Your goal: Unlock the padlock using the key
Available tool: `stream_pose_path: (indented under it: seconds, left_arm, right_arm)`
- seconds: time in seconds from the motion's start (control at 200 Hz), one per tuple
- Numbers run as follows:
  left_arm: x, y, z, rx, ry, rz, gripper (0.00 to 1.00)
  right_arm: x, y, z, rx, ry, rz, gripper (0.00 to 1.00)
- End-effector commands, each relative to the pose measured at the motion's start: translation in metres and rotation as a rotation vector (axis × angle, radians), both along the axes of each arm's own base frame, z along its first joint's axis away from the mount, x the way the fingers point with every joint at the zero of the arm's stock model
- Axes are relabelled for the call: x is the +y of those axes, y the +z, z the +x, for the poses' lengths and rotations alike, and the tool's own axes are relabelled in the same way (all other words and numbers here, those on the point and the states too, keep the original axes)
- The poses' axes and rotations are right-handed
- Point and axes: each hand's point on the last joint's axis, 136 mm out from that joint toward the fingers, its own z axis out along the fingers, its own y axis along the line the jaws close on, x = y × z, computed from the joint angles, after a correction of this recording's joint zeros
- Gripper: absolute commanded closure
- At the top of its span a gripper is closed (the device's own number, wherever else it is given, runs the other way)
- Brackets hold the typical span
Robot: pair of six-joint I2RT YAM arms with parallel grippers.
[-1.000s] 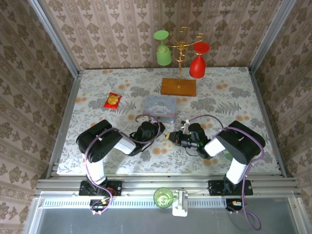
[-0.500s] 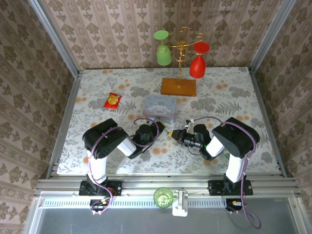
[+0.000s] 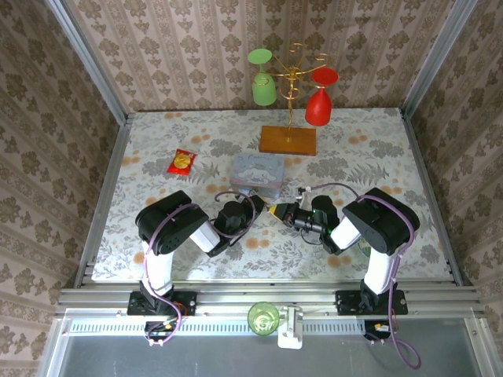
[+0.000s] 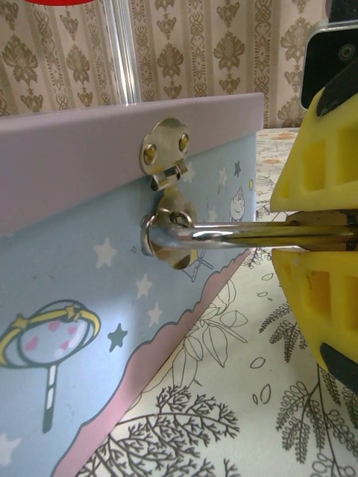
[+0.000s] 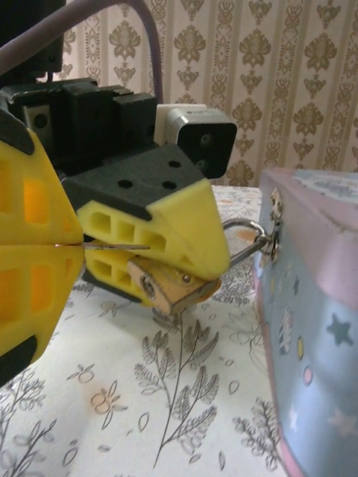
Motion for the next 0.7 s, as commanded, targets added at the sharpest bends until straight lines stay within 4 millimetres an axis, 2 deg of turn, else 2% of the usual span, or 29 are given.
stream_pose_path:
  seconds: [0.0,0.275,0.455,0.69]
  left_arm:
    - [0.001,0.014,0.003,-0.028,0.025,-0.053,1.0]
    - [0.006,0.014,0.004,-0.032,0.036,-0.043,1.0]
    - [0.004,0.014,0.003,-0.027,0.029,-0.052,1.0]
    - [0.003,0.015,0.005,-0.029,0.027,-0.057,1.0]
  right_arm:
    - [0.002,0.002,0.005,-0.002,0.008,0.023,1.0]
    - [-0.005,-0.009,-0.008,0.02,0.013,-0.002,1.0]
    - [-0.003,-0.005,-0.005,0.012,0.018,0.005,1.0]
    - [-0.004,-0.01,-0.004,0.022,0.014,0.0,1.0]
